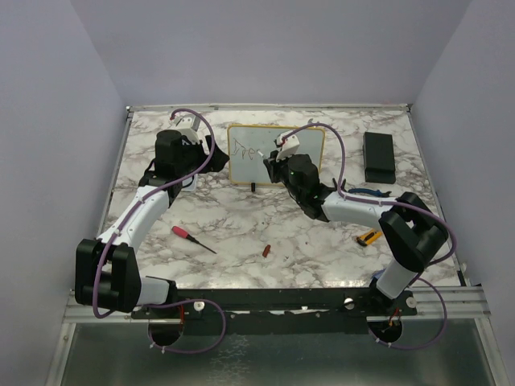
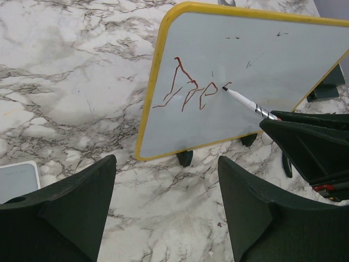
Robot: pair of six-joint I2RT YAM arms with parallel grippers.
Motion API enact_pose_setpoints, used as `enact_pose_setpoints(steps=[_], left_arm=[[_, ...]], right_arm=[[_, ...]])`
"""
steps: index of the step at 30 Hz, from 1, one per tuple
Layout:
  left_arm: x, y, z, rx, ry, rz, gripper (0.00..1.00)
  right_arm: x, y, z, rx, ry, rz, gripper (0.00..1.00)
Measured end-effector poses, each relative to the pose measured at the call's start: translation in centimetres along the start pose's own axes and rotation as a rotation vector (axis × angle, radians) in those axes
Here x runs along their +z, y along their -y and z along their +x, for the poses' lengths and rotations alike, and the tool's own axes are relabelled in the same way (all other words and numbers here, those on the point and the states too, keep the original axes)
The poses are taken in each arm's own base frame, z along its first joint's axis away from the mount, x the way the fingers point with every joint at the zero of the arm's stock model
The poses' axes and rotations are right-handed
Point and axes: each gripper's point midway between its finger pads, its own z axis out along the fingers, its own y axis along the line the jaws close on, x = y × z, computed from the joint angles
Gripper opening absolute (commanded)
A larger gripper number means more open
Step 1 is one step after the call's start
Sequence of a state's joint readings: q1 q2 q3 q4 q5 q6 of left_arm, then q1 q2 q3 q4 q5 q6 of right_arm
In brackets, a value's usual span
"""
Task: Write a sentence on the whiteboard
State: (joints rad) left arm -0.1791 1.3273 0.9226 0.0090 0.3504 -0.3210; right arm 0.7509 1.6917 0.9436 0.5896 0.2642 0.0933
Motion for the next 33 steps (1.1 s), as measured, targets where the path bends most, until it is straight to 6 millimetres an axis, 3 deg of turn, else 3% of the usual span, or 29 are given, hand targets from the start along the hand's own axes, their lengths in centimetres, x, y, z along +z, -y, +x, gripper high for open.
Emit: enact_pose_setpoints(steps=[16, 33], left_arm=[[0.0, 0.0, 0.0, 0.0, 0.0, 0.0, 0.76], [0.0, 0.2, 0.1, 0.001, -0.002, 0.004, 0.76]], right_arm=[[-0.4, -0.2, 1.4, 0.015, -0.031, -0.014, 0.01], [-0.4, 0.5, 1.5, -0.006, -0.032, 0.02, 0.01]])
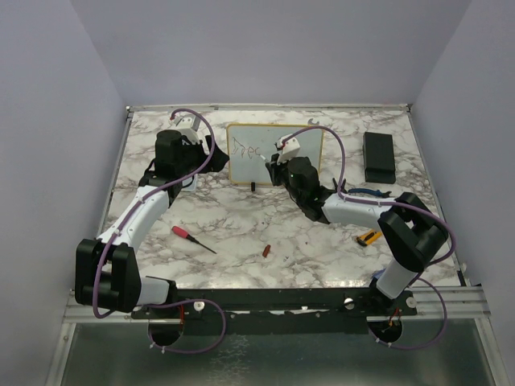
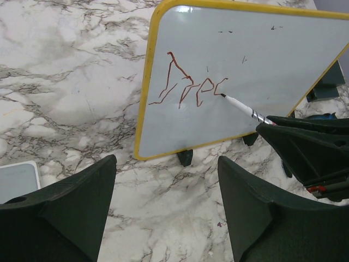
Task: Write a sentence on the whiteboard
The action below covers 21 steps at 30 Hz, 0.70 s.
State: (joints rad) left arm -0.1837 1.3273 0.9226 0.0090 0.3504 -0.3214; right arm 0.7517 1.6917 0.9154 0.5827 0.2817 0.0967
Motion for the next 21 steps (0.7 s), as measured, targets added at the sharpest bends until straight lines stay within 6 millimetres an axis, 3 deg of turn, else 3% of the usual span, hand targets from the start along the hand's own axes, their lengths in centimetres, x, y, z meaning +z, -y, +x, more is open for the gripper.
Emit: enact_pose_setpoints(steps=[21], left_arm=[[0.0, 0.0, 0.0, 0.0, 0.0, 0.0, 0.76]], right_arm=[[0.5, 0.2, -2.2, -0.024, 0.047, 0.02, 0.01]])
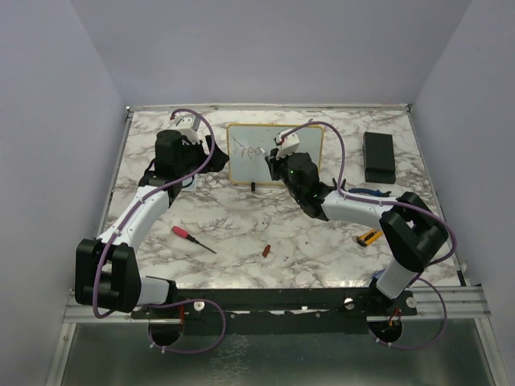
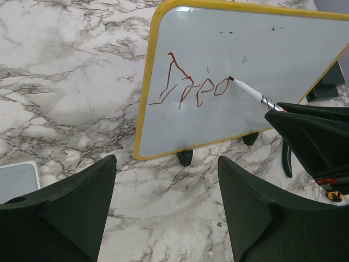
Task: Write a sentence on the whiteboard
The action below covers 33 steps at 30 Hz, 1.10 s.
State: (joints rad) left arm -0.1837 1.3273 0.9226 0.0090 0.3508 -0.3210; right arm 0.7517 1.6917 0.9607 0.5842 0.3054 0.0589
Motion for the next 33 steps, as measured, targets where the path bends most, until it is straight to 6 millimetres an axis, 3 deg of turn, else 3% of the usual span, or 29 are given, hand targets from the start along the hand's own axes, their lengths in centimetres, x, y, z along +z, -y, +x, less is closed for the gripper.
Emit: enact_pose_setpoints(steps=[33], left_arm=[[0.0, 0.0, 0.0, 0.0, 0.0, 0.0, 0.76]], right_arm=[[-0.9, 0.3, 2.8, 0.033, -0.049, 0.009, 0.01]])
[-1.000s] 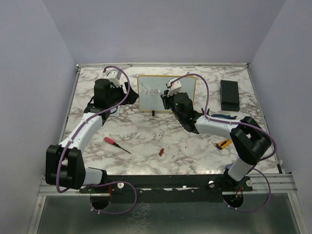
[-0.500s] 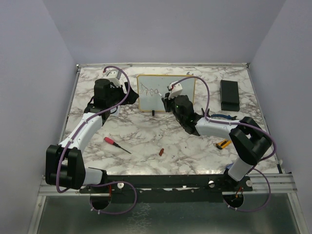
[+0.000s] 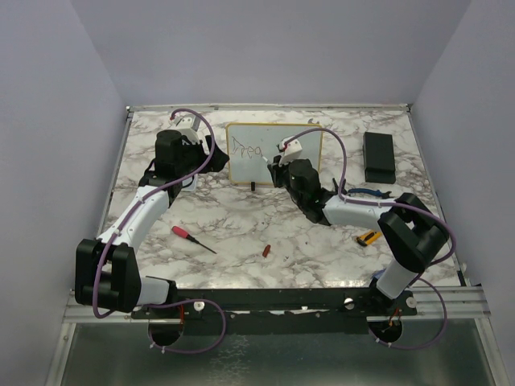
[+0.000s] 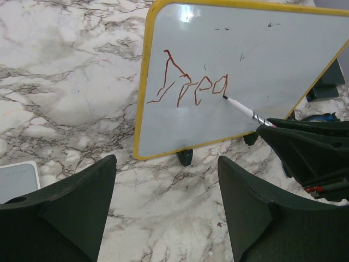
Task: Write a sentence on the whiteboard
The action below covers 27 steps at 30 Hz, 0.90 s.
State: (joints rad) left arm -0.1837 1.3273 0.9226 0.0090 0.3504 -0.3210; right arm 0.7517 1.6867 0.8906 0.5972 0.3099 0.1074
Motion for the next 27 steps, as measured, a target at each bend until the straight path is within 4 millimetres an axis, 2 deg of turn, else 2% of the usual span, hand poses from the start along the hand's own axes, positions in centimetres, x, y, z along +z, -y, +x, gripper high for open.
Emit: enact_pose_setpoints(steps=[9, 19, 24, 27], left_arm=[[0.0, 0.0, 0.0, 0.0, 0.0, 0.0, 0.76], [0.0, 0.0, 0.0, 0.0, 0.0, 0.0, 0.76], [0.0, 0.0, 0.0, 0.0, 0.0, 0.0, 0.76], [0.0, 0.0, 0.0, 0.0, 0.0, 0.0, 0.76]], right_arm=[[-0.3, 0.2, 0.2, 0.003, -0.006, 0.005, 0.01], [-0.7, 0.9, -0.7, -0.002, 0.011, 0.043, 0.01], [-1.5, 1.0, -2.2, -0.008, 0.043, 0.032, 0.01], [-2.7, 1.0, -4.0, -0.004, 0.083, 0.017, 0.01]])
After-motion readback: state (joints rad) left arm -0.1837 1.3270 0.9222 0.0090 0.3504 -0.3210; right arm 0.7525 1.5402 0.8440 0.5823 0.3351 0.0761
